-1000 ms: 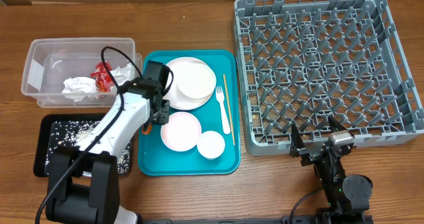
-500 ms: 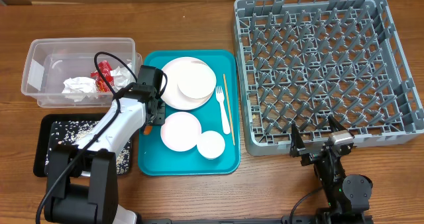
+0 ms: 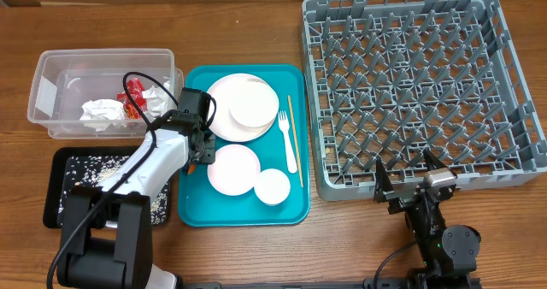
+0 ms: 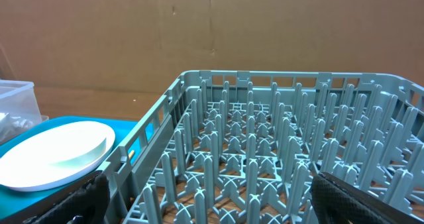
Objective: Sort waste into correct bins and load items into the dishwasher
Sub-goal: 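Move the left gripper to the carrot and grasp it, then lift the carrot and carry it left over the black tray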
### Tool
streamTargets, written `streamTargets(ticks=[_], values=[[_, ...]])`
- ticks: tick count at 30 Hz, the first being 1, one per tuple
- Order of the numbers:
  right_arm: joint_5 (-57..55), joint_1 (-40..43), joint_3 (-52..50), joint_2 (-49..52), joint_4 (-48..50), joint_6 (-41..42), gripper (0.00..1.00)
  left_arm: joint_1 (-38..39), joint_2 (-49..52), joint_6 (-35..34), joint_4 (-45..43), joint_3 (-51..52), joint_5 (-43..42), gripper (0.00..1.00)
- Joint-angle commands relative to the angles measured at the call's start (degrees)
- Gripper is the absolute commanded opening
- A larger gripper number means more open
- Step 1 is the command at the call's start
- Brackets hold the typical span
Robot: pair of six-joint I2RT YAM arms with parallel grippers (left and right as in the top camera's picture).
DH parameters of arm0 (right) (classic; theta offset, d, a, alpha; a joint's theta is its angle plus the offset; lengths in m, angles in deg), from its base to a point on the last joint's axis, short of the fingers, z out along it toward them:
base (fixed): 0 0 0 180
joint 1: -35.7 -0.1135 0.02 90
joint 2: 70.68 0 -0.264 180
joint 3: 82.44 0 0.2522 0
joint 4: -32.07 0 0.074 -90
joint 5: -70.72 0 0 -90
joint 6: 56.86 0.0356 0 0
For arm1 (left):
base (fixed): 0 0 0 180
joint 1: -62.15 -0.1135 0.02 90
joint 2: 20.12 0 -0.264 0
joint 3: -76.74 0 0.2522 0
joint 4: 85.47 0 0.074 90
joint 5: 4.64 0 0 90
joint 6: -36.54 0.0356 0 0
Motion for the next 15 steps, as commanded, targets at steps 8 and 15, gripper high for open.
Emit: streamTargets(ticks=[8, 15], values=[[-0.5, 0.3, -0.6, -0.4, 0.3, -0.2, 1.0, -0.2, 0.6, 0.3, -0.1, 0.5, -4.6, 0.49], [-0.5, 0.3, -0.6, -0.4, 0.3, -0.2, 1.0, -0.2, 0.6, 0.3, 0.0, 0.5, -4.1, 0.49]])
